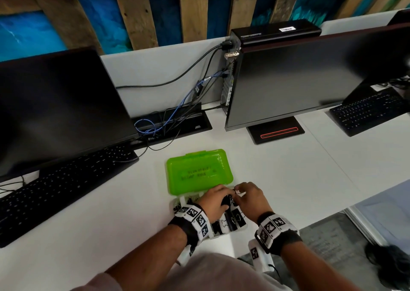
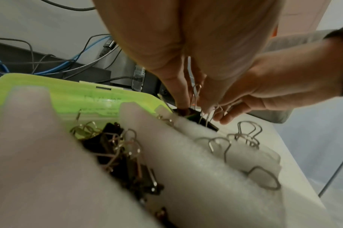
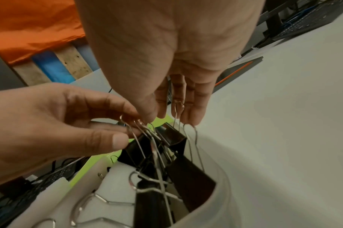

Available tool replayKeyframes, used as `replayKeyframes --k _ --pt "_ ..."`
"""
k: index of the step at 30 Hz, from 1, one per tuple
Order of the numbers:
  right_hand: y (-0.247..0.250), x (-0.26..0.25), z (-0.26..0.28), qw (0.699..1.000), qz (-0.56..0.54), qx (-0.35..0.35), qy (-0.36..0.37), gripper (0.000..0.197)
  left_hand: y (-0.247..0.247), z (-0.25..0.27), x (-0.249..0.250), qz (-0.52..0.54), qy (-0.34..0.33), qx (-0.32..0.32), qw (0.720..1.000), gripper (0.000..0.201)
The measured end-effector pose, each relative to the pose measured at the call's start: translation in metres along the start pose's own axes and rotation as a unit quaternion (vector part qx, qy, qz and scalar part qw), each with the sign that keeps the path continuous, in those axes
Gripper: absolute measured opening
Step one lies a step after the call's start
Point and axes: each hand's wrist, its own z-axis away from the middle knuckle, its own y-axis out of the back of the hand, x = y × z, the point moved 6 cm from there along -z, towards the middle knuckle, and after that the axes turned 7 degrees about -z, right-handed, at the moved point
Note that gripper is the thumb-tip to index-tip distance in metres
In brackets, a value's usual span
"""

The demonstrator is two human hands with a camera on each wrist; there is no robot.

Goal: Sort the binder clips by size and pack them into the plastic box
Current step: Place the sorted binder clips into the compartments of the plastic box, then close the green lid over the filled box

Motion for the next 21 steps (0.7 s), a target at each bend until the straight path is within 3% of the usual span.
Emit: replayKeyframes --k 6,9,14,18,21 --pt "-0.005 -0.007 0.005 0.997 0.062 -0.039 -0.007 0.034 0.003 -0.009 0.006 -0.050 0.027 0.033 0.998 0.026" --pt "-0.009 -0.012 0.009 0.993 0.097 -0.066 -0.006 0.036 0.003 -0.013 0.013 -0.063 0.042 0.040 0.996 0.035" --pt "-0.012 -0.017 0.010 0.989 0.141 -0.044 -0.012 0.037 -0.006 -0.011 0.014 -0.029 0.052 0.032 0.998 0.055" --pt "-0.021 -0.027 0.014 0.972 0.221 -0.074 0.016 0.028 -0.017 -0.005 0.016 -0.013 0.061 -0.006 0.998 0.073" --pt "-0.019 -0.028 0.014 0.977 0.199 -0.075 0.001 0.029 -0.019 0.000 0.013 0.027 0.082 -0.003 0.996 0.078"
